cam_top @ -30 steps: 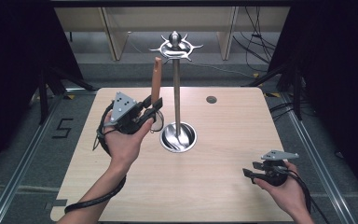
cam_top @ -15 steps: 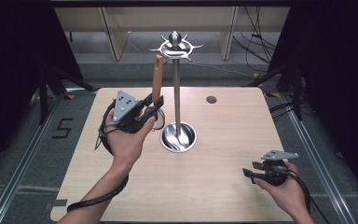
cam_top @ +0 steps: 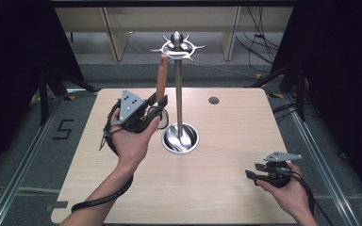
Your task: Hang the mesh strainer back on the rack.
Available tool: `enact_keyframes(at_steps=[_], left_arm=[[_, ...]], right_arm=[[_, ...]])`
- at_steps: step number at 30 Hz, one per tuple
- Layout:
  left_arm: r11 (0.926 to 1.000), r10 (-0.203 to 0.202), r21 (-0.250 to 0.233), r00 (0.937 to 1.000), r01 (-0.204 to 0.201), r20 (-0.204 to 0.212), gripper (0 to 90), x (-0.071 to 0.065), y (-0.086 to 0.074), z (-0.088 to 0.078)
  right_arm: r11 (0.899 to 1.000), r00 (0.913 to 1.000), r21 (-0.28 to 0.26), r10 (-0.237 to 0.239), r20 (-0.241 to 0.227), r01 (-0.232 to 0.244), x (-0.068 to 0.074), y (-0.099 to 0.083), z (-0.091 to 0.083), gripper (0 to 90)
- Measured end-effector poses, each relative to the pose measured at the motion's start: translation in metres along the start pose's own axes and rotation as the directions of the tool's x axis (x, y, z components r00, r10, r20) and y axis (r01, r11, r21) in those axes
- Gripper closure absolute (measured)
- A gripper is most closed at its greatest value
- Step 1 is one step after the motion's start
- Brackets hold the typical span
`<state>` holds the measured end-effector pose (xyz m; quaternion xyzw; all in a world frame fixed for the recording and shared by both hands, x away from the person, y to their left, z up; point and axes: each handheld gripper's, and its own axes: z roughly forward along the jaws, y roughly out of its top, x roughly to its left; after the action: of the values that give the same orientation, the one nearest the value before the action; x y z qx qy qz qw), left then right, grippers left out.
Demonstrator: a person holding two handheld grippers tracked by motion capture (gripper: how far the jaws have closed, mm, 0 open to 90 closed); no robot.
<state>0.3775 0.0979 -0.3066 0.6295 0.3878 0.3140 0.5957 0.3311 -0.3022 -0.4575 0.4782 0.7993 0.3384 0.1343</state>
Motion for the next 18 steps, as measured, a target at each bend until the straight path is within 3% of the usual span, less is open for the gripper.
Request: enact_keyframes(at_steps=[1,2,9,18], left_arm=[[1.0000,0.000,0.004,1.0000,0.000,-0.001,68.7,0.000,-0.001,0.002],[1.0000,0.000,0.004,1.0000,0.000,-0.001,68.6,0.000,-0.001,0.002],[1.0000,-0.002,0.007,1.0000,0.002,-0.009,68.7,0.000,-0.002,0.006],[0.9999,0.002,0.011,0.9997,-0.002,-0.023,68.6,0.001,-0.001,0.012]], right_arm=[[1.000,0.9999,0.012,0.014,-0.001,-0.014,0.001,0.000,-0.001,48.6],[1.000,0.9999,-0.008,-0.006,0.008,0.006,0.000,-0.001,0.001,48.6],[1.000,1.0000,0.005,-0.007,0.006,0.006,0.000,-0.001,0.000,48.7],[1.000,0.9999,0.019,0.017,0.001,-0.017,0.001,0.000,0.000,48.6]])
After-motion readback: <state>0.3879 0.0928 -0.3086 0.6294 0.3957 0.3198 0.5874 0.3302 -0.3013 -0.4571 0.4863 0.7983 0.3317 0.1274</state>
